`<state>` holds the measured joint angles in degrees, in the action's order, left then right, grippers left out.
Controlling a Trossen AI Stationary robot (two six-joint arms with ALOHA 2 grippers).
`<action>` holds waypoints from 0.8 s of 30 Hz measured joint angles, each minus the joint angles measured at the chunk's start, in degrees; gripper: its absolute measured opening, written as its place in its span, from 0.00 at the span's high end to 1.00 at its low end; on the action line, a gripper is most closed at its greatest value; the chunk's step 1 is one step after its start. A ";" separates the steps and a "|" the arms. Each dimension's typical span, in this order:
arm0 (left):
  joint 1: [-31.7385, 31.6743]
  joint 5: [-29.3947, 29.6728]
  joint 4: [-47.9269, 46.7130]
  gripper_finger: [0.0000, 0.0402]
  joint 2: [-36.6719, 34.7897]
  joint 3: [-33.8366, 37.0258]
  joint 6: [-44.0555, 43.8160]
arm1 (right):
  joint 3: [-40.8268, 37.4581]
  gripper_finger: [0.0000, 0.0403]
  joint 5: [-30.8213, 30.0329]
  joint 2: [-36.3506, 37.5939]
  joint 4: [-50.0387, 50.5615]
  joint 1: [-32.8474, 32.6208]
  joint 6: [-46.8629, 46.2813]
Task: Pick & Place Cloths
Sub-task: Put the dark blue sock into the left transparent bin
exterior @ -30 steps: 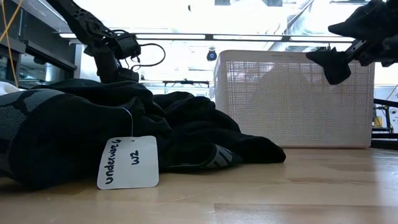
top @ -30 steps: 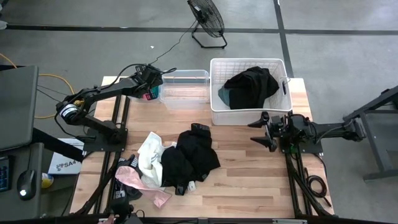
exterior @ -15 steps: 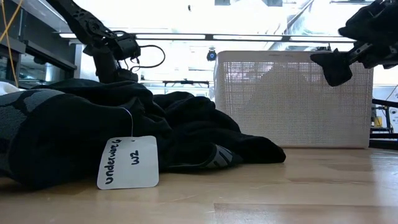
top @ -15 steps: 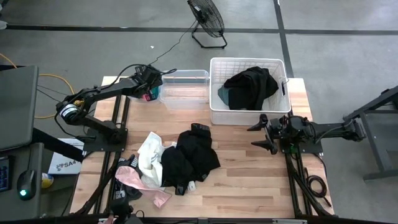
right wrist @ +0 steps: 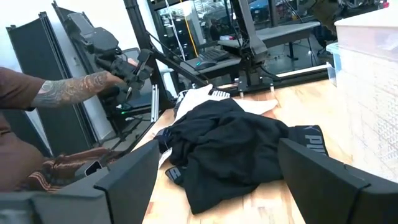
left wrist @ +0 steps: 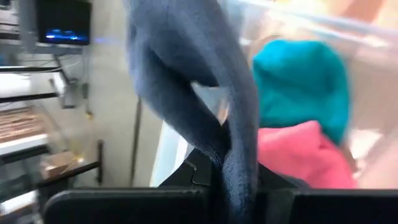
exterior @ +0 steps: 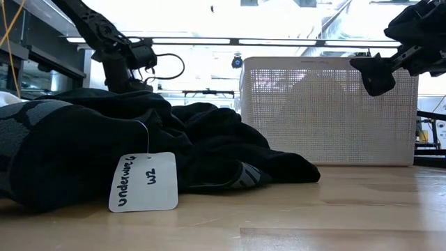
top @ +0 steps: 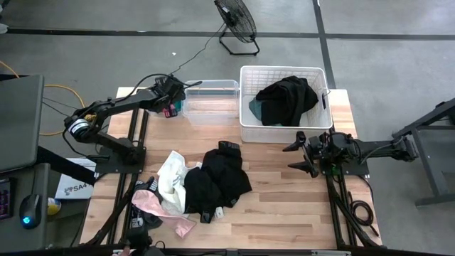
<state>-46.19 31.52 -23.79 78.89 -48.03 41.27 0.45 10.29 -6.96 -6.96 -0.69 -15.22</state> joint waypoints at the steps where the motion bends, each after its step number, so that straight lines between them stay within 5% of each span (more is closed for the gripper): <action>1: -0.38 -0.99 0.12 0.99 0.07 0.00 -0.58 | -0.02 0.21 0.02 0.00 -0.02 -0.02 0.00; 18: -9.91 -17.46 -2.21 0.98 0.53 0.00 -17.85 | -0.04 0.21 0.15 0.00 -0.07 -0.04 0.04; 24: -10.07 -17.68 -2.09 0.96 0.69 0.00 -22.12 | -0.09 0.21 0.17 0.00 -0.07 -0.04 0.04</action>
<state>-56.25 13.83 -25.88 79.58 -48.03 19.15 0.36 10.46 -6.96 -7.03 -0.73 -15.18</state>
